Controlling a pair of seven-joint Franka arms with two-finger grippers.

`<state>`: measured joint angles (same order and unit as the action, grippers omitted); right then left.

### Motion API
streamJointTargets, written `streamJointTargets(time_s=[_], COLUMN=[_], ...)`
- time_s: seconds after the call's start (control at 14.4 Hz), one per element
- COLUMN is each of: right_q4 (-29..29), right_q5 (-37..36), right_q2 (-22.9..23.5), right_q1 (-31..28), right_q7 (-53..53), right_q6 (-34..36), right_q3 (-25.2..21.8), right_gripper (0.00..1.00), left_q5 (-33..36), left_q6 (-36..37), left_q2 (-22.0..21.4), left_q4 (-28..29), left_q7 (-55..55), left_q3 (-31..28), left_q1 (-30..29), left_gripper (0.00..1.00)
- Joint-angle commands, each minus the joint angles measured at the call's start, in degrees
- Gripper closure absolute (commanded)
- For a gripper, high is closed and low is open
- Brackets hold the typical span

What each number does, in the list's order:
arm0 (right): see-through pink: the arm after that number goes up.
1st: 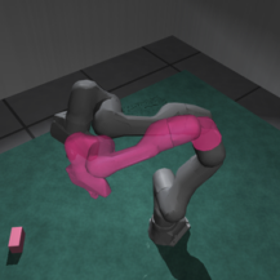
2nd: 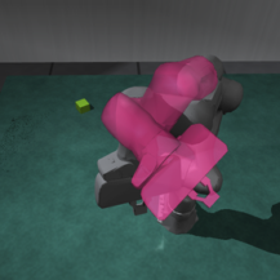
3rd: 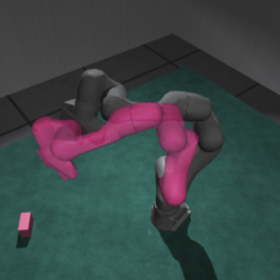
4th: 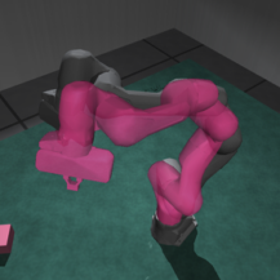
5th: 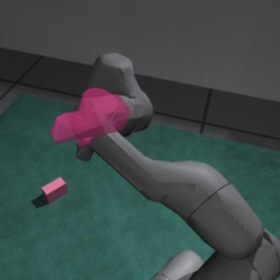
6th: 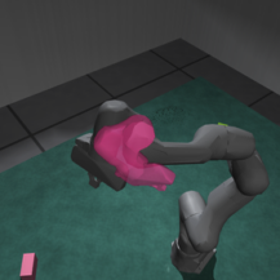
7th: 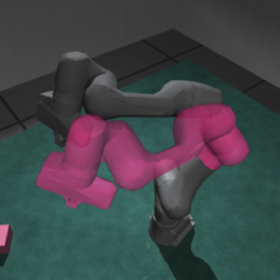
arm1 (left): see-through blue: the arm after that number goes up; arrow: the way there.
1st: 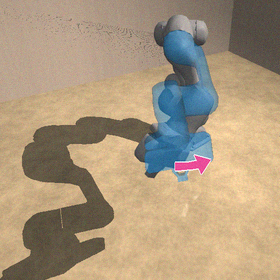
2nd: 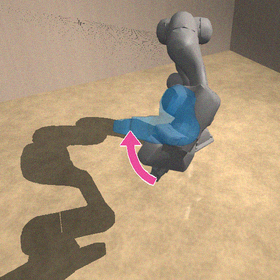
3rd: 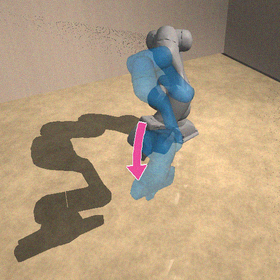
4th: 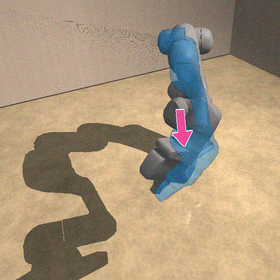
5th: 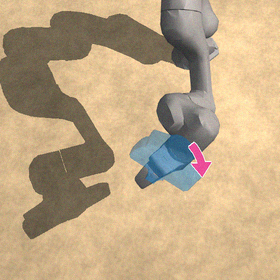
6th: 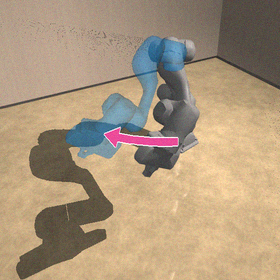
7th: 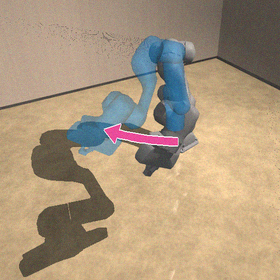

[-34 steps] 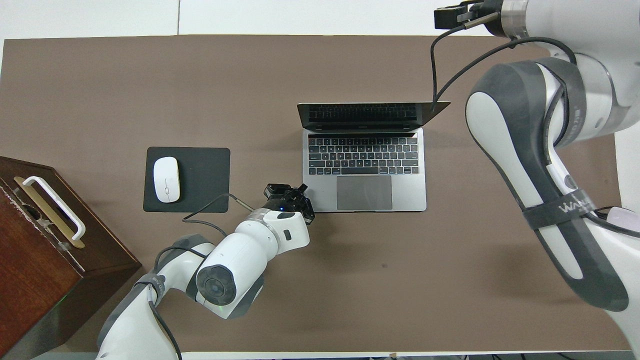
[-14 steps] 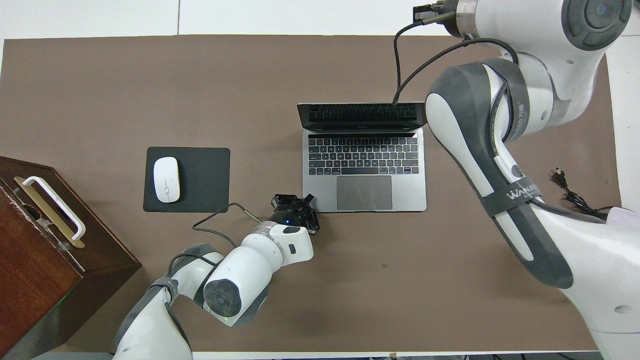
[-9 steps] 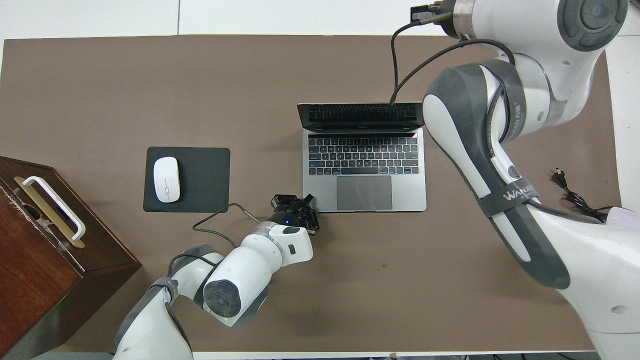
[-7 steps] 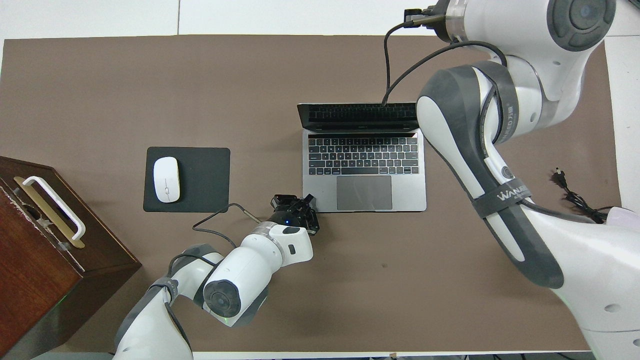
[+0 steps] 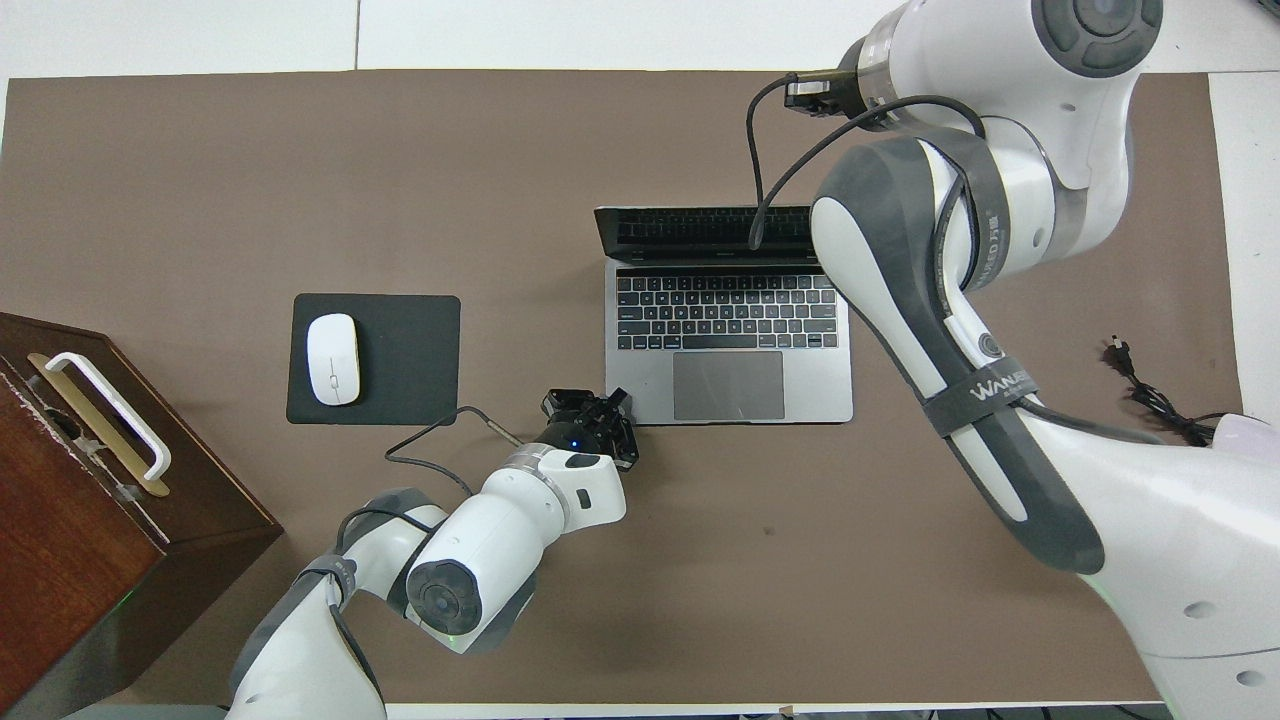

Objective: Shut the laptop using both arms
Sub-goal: 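Reach the right gripper over the laptop screen's top edge, then push the laptop screen down toward the keyboard with the right gripper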

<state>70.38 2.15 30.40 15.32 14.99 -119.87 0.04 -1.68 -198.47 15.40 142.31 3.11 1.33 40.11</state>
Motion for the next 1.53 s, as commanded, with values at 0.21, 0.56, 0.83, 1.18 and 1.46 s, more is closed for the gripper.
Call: streamJointTargets(time_s=[0.21,0.56,0.83,1.18,1.46], right_q4=[-1.3,-1.3,-1.3,-0.3,3.3], right_q5=[1.4,6.0,9.0,12.1,12.3], right_q2=[0.2,0.0,-0.1,-0.2,-0.5], right_q1=[0.3,0.2,0.2,0.3,0.4], right_q7=[0.7,0.8,2.5,6.0,7.3], right_q6=[9.6,15.6,19.1,23.5,22.7], right_q3=[-0.2,-0.5,-0.1,0.0,1.1], right_gripper=[1.0,1.0,1.0,1.0,1.0], left_q5=[-0.3,-0.3,-0.3,-0.3,-0.3], left_q6=[-0.8,-0.8,-0.8,-0.9,-0.9], left_q2=[1.8,2.2,2.2,2.2,2.9], left_q4=[2.8,2.7,2.7,2.7,2.8], left_q7=[0.9,0.9,1.1,1.2,1.8], left_q3=[-1.2,-1.2,-1.2,-1.2,-1.2], left_q1=[1.1,1.2,1.2,1.2,1.2], left_gripper=[1.0,1.0,1.0,1.0,1.0])
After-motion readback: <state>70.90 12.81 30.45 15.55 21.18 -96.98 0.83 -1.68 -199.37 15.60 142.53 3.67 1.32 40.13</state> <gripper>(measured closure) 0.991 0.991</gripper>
